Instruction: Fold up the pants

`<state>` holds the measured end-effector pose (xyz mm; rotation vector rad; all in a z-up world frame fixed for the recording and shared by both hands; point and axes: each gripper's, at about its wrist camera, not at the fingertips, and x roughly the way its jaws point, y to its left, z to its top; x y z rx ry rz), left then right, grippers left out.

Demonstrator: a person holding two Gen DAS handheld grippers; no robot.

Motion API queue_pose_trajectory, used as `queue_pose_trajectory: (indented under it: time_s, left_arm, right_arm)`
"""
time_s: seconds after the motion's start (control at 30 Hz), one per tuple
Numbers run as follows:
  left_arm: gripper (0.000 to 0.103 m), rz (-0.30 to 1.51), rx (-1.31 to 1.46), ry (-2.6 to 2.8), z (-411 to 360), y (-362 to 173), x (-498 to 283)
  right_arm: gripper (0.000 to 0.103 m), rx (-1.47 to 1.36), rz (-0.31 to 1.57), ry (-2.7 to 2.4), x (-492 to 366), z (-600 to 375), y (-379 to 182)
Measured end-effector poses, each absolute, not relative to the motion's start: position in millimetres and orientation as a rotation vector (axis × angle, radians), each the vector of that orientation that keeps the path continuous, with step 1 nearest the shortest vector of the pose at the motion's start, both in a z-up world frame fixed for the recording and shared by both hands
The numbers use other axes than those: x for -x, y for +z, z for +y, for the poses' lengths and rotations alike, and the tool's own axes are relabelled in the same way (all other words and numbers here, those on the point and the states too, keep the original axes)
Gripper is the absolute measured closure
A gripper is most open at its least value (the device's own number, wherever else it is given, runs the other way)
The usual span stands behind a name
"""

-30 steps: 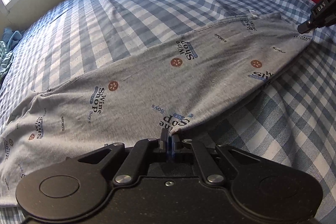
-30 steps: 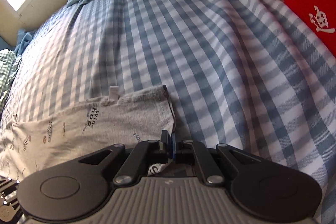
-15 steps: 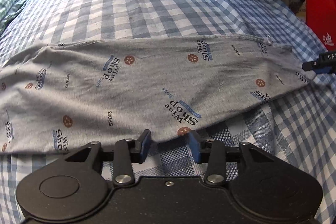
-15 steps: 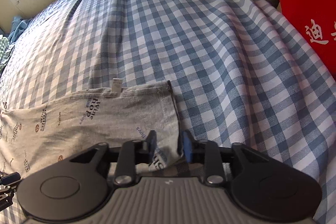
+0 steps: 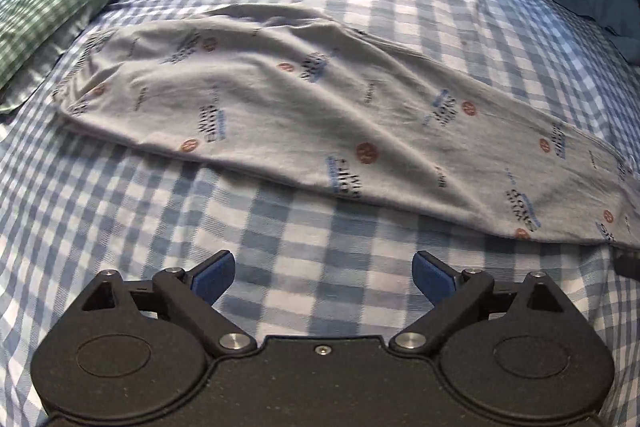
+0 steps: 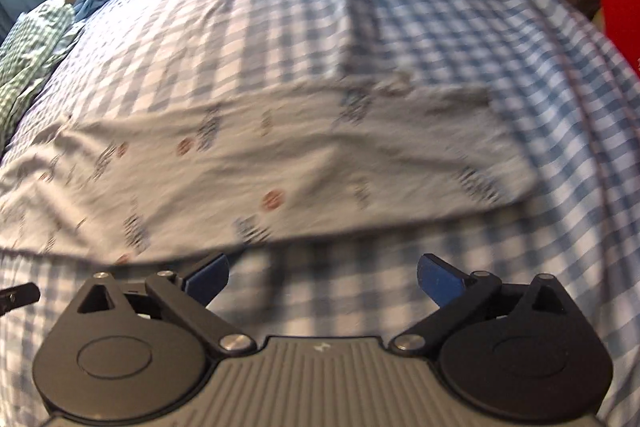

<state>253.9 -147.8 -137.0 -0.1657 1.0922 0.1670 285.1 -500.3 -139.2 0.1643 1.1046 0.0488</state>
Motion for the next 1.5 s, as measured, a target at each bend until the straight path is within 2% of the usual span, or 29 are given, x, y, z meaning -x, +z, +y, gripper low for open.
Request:
queue_pose_trajectory:
  time_s: [0.33,0.57,0.73,1.03,1.13,1.3,1.37,1.43,1.5]
  left_arm:
    - [0.002,1.045,0.181,0.272,-20.9,-120.2,-236.6]
    - [0.002,1.008,0.176,0.289,89.4,-125.3,-267.9]
    - [0.002,0.968,0.167,0.314,152.3,-125.6,-296.9]
    - [0.004,0.915,0.258,0.24,211.4,-135.1,-337.3]
    - [0.01,0.934,0.269,0.187,219.1,-144.0,-348.3]
    - [0.026,0.993,0.288,0.114,225.8,-160.5,-364.6]
    - [0.045,1.025,0.299,0.096,227.4,-166.9,-370.6]
    - [0.057,1.053,0.317,0.081,228.1,-172.2,-374.5]
    - [0.061,1.045,0.319,0.095,227.9,-172.8,-374.8]
  right_arm:
    - [0.0,-0.148,1.14,0.069,-245.3,-408.3,-133.5]
    - [0.0,-0.124,1.049,-0.03,-247.4,-337.4,-117.0]
    - [0.0,-0.135,1.049,-0.054,-261.5,-281.3,-120.3]
    - [0.0,-0.044,1.069,0.071,-286.8,-196.6,-119.9]
    - [0.0,-0.032,1.064,0.1,-302.3,-182.7,-118.8]
    - [0.0,-0.007,1.055,0.136,-331.8,-164.0,-119.9]
    - [0.0,0.0,1.06,0.153,-341.8,-155.1,-122.0]
    - [0.0,0.008,1.06,0.173,-348.3,-146.2,-122.9]
    - [0.0,0.019,1.059,0.197,-352.5,-136.9,-123.6]
